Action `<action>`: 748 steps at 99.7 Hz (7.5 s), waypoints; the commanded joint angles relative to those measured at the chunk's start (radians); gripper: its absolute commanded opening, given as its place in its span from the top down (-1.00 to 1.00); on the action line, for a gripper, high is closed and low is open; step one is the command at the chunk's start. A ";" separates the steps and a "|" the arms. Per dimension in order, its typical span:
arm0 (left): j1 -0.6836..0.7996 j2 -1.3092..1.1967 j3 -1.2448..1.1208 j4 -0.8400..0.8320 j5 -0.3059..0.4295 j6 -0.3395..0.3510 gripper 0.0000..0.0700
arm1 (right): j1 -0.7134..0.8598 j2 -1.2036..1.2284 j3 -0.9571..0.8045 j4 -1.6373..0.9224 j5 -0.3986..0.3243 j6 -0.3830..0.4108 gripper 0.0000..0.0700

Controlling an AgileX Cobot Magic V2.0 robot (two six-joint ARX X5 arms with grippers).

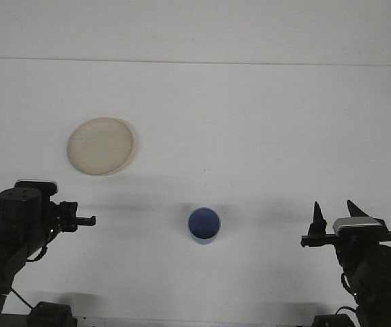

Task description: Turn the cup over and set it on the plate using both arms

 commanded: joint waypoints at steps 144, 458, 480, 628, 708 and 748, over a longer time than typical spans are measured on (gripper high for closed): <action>-0.606 0.678 0.500 -0.039 0.090 -0.028 -0.66 | 0.001 0.005 0.003 0.010 -0.003 0.001 -0.40; 0.148 1.233 0.943 -0.107 -0.045 0.076 -0.72 | 0.001 0.005 0.003 -0.005 -0.002 0.001 -0.40; 0.148 1.221 1.081 -0.200 -0.045 0.056 -0.82 | 0.001 0.005 0.003 -0.023 -0.002 0.001 -0.40; -0.009 -0.413 -0.360 0.472 -0.047 0.022 -0.78 | 0.002 0.005 0.003 -0.020 -0.003 0.001 -0.40; -0.009 -0.504 -0.391 0.466 -0.058 0.014 0.98 | 0.001 0.005 0.003 -0.005 -0.002 0.000 1.00; -0.009 -0.504 -0.391 0.468 -0.058 0.014 0.97 | 0.001 0.005 0.003 -0.004 -0.002 0.000 1.00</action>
